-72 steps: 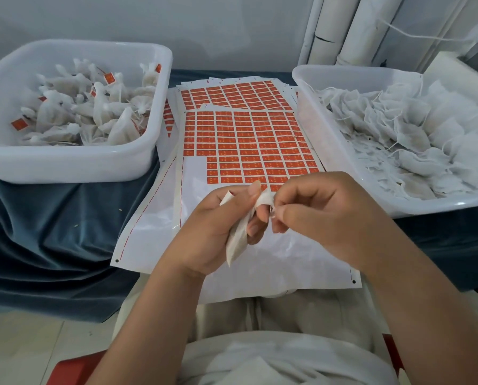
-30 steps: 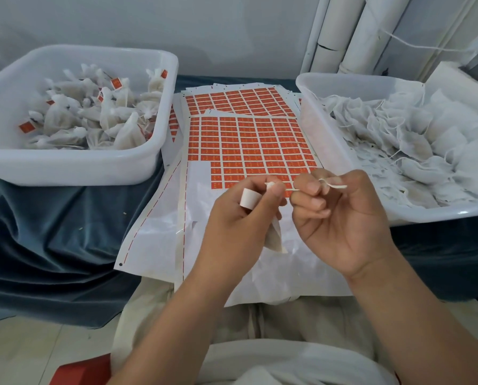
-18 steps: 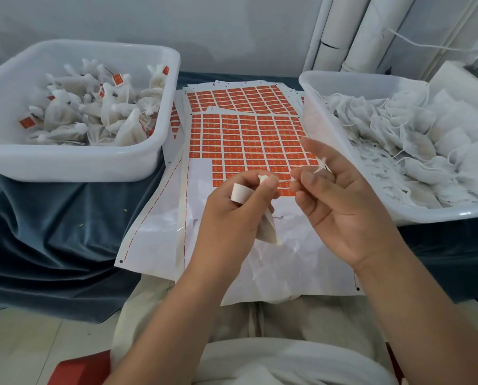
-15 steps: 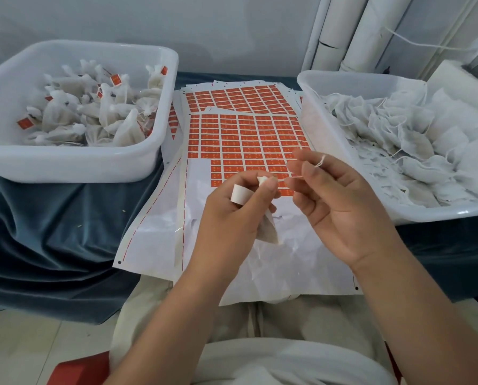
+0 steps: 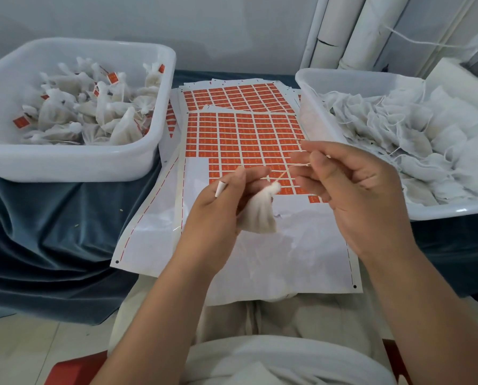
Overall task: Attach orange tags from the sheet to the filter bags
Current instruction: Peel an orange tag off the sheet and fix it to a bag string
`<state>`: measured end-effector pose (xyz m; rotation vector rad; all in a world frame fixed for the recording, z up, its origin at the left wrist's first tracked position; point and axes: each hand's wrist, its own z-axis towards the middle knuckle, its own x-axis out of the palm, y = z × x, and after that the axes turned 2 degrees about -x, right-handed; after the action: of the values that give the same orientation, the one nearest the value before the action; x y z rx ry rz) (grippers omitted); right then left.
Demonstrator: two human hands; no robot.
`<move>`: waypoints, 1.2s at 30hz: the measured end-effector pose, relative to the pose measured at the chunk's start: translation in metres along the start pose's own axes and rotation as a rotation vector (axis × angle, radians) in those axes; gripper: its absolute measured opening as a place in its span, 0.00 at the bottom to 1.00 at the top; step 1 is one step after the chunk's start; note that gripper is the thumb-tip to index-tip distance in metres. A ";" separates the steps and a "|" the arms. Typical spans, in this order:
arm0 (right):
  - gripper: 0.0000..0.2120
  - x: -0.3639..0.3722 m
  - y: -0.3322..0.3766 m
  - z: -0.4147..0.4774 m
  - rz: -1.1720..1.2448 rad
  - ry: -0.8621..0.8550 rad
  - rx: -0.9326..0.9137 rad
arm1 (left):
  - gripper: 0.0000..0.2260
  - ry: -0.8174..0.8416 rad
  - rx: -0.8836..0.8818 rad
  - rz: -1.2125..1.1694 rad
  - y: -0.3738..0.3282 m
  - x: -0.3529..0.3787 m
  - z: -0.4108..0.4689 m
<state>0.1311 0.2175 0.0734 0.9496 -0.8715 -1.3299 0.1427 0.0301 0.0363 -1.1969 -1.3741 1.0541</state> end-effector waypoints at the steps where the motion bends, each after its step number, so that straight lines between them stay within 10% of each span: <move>1: 0.10 -0.003 0.001 0.000 -0.035 0.008 -0.027 | 0.16 -0.006 -0.017 -0.007 0.000 -0.001 0.002; 9: 0.09 -0.016 0.015 -0.004 -0.432 0.416 -0.071 | 0.10 -0.117 -0.022 -0.027 0.000 -0.003 0.007; 17: 0.11 0.005 -0.011 -0.009 0.112 0.516 0.281 | 0.18 0.265 0.017 -0.282 -0.003 0.000 0.002; 25: 0.16 -0.002 -0.020 -0.005 0.346 0.497 0.412 | 0.15 0.111 0.276 0.428 -0.008 -0.011 0.002; 36: 0.21 -0.004 -0.023 -0.002 0.237 0.502 0.527 | 0.11 0.030 0.314 0.671 -0.005 -0.012 0.003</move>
<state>0.1239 0.2218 0.0515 1.4584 -0.9155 -0.6128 0.1398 0.0179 0.0396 -1.4566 -0.7390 1.6358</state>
